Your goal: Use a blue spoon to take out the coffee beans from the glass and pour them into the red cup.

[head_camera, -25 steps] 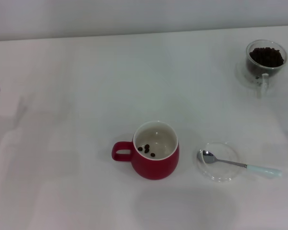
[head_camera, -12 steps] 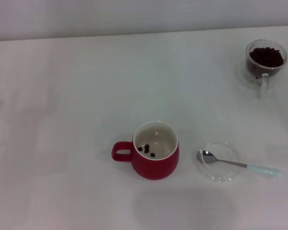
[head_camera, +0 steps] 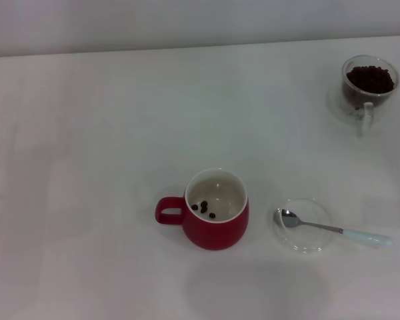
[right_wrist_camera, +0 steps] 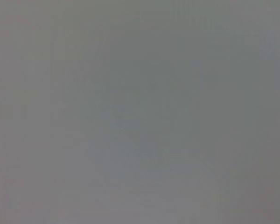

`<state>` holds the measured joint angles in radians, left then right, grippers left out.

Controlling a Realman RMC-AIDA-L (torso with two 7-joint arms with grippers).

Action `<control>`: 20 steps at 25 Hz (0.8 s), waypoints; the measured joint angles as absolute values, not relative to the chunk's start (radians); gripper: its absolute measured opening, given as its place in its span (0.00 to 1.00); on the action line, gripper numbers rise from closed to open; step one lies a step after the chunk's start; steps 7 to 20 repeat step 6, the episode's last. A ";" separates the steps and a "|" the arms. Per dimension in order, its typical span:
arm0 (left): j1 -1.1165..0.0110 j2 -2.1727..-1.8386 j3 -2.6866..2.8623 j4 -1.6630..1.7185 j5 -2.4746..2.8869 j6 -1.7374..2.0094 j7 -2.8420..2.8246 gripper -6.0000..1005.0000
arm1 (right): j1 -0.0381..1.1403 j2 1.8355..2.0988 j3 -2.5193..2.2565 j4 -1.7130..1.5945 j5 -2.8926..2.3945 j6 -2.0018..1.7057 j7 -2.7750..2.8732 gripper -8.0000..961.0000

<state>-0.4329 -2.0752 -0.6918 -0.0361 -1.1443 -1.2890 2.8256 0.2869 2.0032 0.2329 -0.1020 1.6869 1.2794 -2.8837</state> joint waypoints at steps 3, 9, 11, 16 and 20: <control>-0.445 -2.075 -0.692 -0.032 -1.156 -1.296 2.826 0.88 | 0.288 2.003 0.233 -0.095 1.720 1.282 -2.886 0.91; -0.453 -2.076 -0.692 -0.033 -1.169 -1.296 2.826 0.87 | 0.294 2.003 0.233 -0.094 1.732 1.284 -2.886 0.91; -0.453 -2.076 -0.692 -0.033 -1.169 -1.296 2.826 0.87 | 0.294 2.003 0.233 -0.094 1.732 1.284 -2.886 0.91; -0.453 -2.076 -0.692 -0.033 -1.169 -1.296 2.826 0.87 | 0.294 2.003 0.233 -0.094 1.732 1.284 -2.886 0.91; -0.453 -2.076 -0.692 -0.033 -1.169 -1.296 2.826 0.87 | 0.294 2.003 0.233 -0.094 1.732 1.284 -2.886 0.91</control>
